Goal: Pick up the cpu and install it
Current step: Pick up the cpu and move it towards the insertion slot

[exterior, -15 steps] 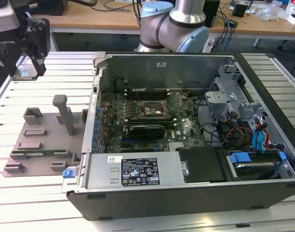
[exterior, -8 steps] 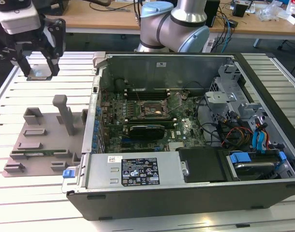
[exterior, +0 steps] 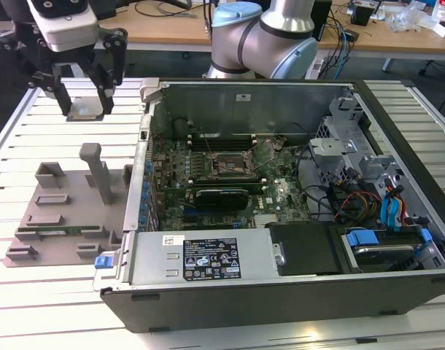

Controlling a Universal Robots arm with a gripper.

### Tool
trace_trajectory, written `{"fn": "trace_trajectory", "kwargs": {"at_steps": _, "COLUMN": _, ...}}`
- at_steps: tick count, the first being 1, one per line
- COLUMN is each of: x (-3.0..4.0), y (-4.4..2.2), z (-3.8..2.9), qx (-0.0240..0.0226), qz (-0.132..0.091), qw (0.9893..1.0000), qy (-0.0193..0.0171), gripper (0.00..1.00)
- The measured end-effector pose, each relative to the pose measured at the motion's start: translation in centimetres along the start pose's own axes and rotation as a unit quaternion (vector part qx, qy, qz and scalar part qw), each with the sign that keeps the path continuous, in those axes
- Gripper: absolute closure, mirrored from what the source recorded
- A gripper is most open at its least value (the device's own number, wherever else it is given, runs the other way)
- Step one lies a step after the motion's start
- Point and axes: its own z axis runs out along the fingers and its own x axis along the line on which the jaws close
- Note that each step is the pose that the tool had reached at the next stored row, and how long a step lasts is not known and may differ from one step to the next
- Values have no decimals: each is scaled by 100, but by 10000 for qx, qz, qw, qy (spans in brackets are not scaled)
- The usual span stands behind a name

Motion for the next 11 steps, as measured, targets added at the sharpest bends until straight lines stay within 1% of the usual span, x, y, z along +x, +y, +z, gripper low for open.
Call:
{"fn": "trace_trajectory", "kwargs": {"at_steps": 6, "x": -275, "y": -5, "z": 7, "qx": 7, "qz": -1, "qw": 10000, "qy": 0, "gripper": 45}}
{"fn": "trace_trajectory", "kwargs": {"at_steps": 8, "x": -333, "y": -6, "z": 9, "qx": 7, "qz": -1, "qw": 10000, "qy": 1, "gripper": 45}}
{"fn": "trace_trajectory", "kwargs": {"at_steps": 11, "x": -496, "y": -8, "z": 14, "qx": 8, "qz": -1, "qw": 10000, "qy": 2, "gripper": 45}}
